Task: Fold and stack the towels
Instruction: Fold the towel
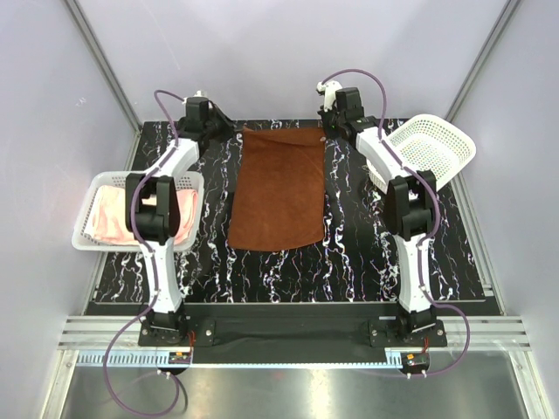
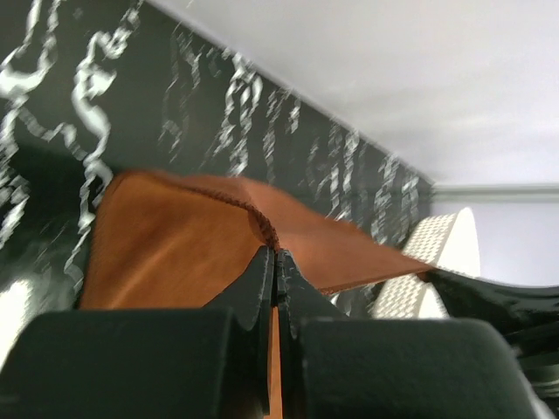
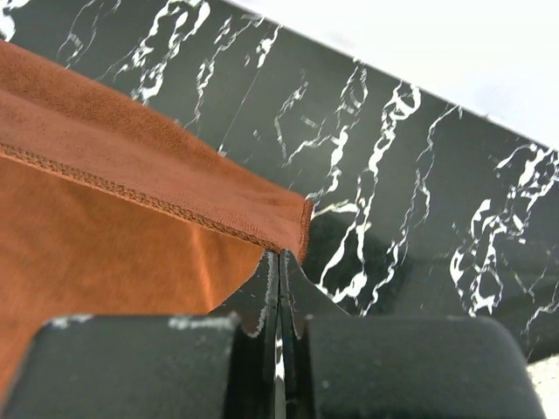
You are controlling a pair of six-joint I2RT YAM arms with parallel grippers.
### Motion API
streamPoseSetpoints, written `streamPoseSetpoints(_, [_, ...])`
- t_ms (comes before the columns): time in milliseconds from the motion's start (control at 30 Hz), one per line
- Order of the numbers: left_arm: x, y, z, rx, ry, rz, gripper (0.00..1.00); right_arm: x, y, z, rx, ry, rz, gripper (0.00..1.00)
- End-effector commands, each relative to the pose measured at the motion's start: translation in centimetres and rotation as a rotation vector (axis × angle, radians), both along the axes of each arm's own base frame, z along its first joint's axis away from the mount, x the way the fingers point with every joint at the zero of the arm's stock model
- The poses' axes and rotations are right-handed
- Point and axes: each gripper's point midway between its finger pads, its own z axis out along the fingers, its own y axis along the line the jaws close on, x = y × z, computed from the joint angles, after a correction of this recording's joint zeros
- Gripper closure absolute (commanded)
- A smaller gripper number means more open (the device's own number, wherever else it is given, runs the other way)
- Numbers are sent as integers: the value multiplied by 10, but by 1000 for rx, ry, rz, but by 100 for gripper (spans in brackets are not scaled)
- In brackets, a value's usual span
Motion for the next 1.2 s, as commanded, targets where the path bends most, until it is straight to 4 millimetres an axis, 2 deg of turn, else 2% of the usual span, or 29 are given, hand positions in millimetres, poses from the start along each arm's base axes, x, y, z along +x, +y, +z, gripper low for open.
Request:
streamPoseSetpoints(0, [-20, 12, 46, 77, -96, -26, 100, -22, -5, 46, 12, -11, 15, 100])
streamPoseSetpoints(67, [-28, 13, 38, 95, -85, -33, 100, -29, -5, 36, 23, 20, 9, 100])
streamPoseSetpoints(133, [-30, 12, 44, 89, -116, -42, 100, -32, -4, 38, 42, 6, 10, 100])
streamPoseSetpoints(233, [-35, 0, 36, 38, -117, -103, 100, -30, 3, 30, 74, -1, 30, 100])
streamPoseSetpoints(300, [-43, -6, 32, 2, -73, -135, 100, -35, 8, 26, 90, 50, 51, 100])
streamPoseSetpoints(367, [-52, -8, 29, 0, -37, -147, 100, -48, 5, 19, 77, 106, 49, 100])
streamPoseSetpoints(433, [-63, -5, 30, 51, 5, -147, 100, -57, -3, 32, 69, 99, 21, 100])
streamPoseSetpoints(467, [-67, -1, 28, 72, 33, -136, 100, -67, -7, 23, 56, 133, 12, 100])
streamPoseSetpoints(500, [-77, 1, 28, 89, 63, -135, 100, -74, -10, 34, 56, 125, 6, 100])
streamPoseSetpoints(533, [-84, 2, 25, 100, 77, -140, 100, -81, -12, 35, 55, 140, 5, 100])
streamPoseSetpoints(567, [-91, 3, 35, 99, 63, -141, 100, -96, -15, 30, 52, 179, 8, 100])
streamPoseSetpoints(600, [-102, 2, 23, 95, 89, -151, 100, -105, -14, 28, 57, 202, 14, 100])
streamPoseSetpoints(700, [-125, 5, 20, 128, 117, -149, 100, -136, -12, 14, 44, 261, 47, 100])
streamPoseSetpoints(733, [-135, 4, 7, 137, 153, -157, 100, -144, -11, 11, 41, 275, 55, 100])
streamPoseSetpoints(800, [-153, 1, -4, 139, 203, -176, 100, -163, -8, 2, 39, 310, 76, 100])
streamPoseSetpoints(833, [-166, -2, -20, 143, 245, -194, 100, -169, -5, -1, 42, 322, 84, 100])
streamPoseSetpoints(867, [-175, -3, -22, 148, 255, -201, 100, -178, -2, -7, 55, 338, 96, 100])
streamPoseSetpoints(1067, [-211, 8, -61, 261, 329, -175, 100, -214, 14, -34, 60, 403, 133, 100])
streamPoseSetpoints(1167, [-226, 15, -77, 313, 374, -174, 100, -233, 17, -50, 58, 450, 133, 94])
